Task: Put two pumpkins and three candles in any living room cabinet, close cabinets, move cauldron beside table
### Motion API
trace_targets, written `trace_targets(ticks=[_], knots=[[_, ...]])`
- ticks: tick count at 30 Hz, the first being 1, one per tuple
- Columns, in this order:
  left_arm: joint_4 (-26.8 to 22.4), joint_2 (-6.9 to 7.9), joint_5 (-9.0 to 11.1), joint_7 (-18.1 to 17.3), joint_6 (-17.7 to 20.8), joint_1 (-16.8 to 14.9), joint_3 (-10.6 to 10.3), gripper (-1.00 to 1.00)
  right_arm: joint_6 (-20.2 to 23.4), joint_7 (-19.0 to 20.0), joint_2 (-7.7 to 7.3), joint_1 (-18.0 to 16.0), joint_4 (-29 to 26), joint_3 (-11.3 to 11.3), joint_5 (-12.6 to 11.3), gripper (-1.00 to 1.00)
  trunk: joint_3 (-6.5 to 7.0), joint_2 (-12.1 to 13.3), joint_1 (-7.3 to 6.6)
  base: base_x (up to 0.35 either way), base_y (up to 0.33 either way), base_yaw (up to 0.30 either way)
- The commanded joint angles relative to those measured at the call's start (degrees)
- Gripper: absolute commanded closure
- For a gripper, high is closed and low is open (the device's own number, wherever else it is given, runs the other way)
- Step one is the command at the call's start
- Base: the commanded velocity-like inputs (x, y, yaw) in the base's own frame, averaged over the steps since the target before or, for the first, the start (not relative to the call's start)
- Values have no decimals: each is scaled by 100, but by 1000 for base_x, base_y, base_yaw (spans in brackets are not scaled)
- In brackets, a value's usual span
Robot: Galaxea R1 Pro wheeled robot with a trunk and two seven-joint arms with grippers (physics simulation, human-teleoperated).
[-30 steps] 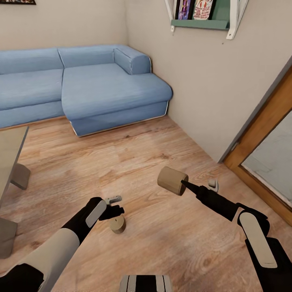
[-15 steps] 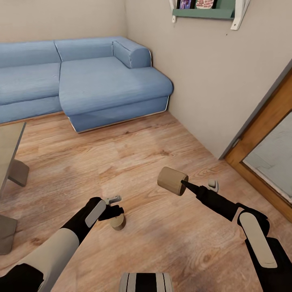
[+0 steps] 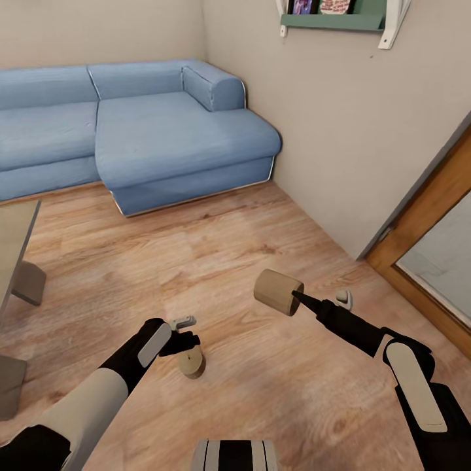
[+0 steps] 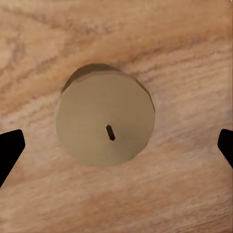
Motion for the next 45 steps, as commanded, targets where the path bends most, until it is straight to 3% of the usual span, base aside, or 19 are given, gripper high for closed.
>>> trace_targets(ticks=[1, 14, 24, 31, 36, 45], knots=[[-10, 9, 60, 51, 4, -4, -36, -100, 32, 23, 1, -3, -2, -8, 2, 100, -4, -2, 0, 155, 16, 0], [-3, 5, 61, 89, -11, -4, -8, -100, 32, 23, 1, -3, -1, -8, 2, 100, -4, -2, 0, 69, 4, 0], [695, 4, 66, 313, -601, -92, 13, -100, 32, 23, 1, -3, 0, -9, 2, 100, -4, -2, 0, 1, 0, 0], [733, 3, 61, 310, -702, -104, -26, -100, 32, 24, 1, -3, 1, -15, 2, 100, -4, -2, 0, 0, 0, 0], [717, -2, 55, 295, -735, -105, -46, -100, 32, 23, 1, -3, -1, -16, 2, 100, -115, -8, 13, 0, 0, 0], [645, -7, 44, 71, -775, -105, -54, -100, 32, 23, 1, -3, -4, -12, 2, 100, -115, -8, 13, 0, 0, 0]])
